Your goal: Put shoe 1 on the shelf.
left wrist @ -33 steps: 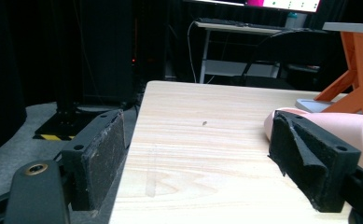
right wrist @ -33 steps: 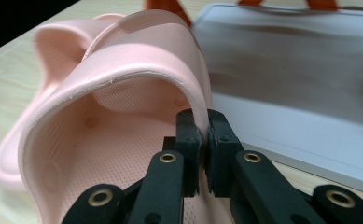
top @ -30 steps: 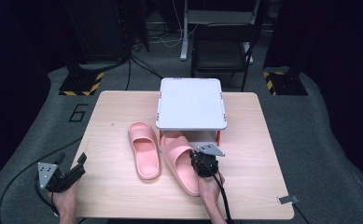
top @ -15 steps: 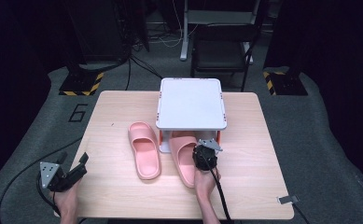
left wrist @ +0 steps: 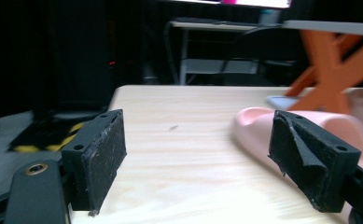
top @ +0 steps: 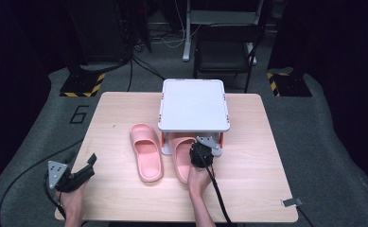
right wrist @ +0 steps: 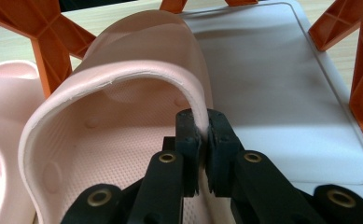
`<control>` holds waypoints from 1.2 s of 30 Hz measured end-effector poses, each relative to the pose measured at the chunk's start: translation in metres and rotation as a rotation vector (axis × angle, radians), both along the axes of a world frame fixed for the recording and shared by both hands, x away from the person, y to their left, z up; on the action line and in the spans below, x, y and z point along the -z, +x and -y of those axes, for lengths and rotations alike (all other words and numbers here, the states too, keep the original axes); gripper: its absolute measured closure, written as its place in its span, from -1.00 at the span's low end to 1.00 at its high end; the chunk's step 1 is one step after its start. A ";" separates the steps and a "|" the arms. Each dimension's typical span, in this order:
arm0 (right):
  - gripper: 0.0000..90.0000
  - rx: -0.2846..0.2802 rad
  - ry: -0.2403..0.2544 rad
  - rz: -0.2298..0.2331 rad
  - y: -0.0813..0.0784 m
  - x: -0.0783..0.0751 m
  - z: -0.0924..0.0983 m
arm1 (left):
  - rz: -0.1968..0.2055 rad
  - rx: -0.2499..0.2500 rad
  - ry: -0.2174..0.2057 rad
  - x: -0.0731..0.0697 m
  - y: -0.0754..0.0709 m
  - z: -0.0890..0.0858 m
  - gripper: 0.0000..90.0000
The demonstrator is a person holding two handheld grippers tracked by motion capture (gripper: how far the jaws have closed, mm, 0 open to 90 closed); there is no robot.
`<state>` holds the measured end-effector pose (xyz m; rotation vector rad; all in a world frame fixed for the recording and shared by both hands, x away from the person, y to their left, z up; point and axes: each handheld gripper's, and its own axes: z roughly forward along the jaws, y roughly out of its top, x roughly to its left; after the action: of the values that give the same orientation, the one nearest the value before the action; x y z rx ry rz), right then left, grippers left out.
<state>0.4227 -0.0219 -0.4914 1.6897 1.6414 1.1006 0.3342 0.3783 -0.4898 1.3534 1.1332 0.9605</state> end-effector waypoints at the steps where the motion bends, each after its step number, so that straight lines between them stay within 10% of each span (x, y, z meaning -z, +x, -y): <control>1: 0.89 0.000 0.000 0.000 0.000 0.000 0.000 | 0.000 0.000 0.000 0.000 0.000 0.000 -0.58; 13: 0.89 0.042 0.031 0.006 0.004 0.006 -0.008 | -0.049 0.330 0.095 -0.024 0.049 0.049 -0.58; 25: 0.88 0.085 0.043 0.017 0.004 0.008 -0.010 | 0.018 0.232 0.119 -0.053 0.084 0.088 -0.58; 36: 0.88 0.081 0.051 0.012 0.003 0.008 -0.009 | -0.055 0.259 0.144 -0.025 0.107 0.151 -0.51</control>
<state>0.4262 -0.0125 -0.4996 1.7631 1.5353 1.1197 0.4415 0.2270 -0.4646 1.6077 0.9151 0.8313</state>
